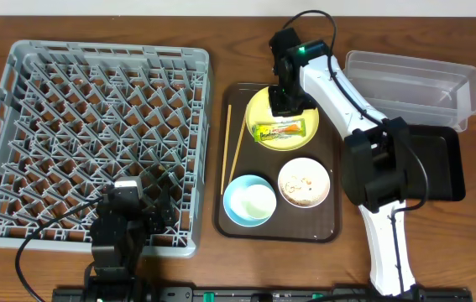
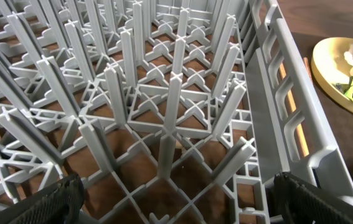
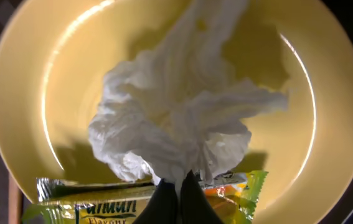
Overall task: Sort waste into correct bins and load items into the dishwasher
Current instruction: 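Reach the right gripper to the yellow plate and grasp the white tissue, then carry the tissue with the right gripper and drop it into the clear bin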
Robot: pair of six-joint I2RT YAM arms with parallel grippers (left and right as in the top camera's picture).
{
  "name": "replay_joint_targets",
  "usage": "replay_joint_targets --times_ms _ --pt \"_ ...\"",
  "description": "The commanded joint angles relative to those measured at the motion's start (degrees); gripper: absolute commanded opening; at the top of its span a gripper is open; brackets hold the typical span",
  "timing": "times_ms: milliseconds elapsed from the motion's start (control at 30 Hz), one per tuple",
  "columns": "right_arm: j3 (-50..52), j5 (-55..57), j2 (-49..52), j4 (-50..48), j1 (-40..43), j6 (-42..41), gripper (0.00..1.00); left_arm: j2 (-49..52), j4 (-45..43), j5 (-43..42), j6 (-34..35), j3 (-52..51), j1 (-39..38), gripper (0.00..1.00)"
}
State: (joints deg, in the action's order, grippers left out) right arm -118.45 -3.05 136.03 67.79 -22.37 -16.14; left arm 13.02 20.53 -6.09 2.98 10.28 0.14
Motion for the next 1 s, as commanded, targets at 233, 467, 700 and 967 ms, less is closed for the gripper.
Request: replay_joint_targets --times_ms 233,467,700,967 --pt "-0.7 5.4 -17.9 -1.8 6.1 -0.5 0.01 0.0 0.0 -0.8 0.5 1.3 -0.2 0.99" --pt "-0.7 12.3 -21.9 0.9 14.0 -1.9 0.01 0.0 0.0 -0.8 0.5 1.3 -0.2 0.99" --pt "0.0 10.1 -21.2 2.8 20.5 -3.2 0.02 0.0 0.0 -0.8 0.5 1.3 -0.2 0.99" --pt "3.8 9.6 -21.1 2.7 22.5 -1.4 0.34 0.0 0.0 -0.8 0.5 1.2 -0.2 0.99"
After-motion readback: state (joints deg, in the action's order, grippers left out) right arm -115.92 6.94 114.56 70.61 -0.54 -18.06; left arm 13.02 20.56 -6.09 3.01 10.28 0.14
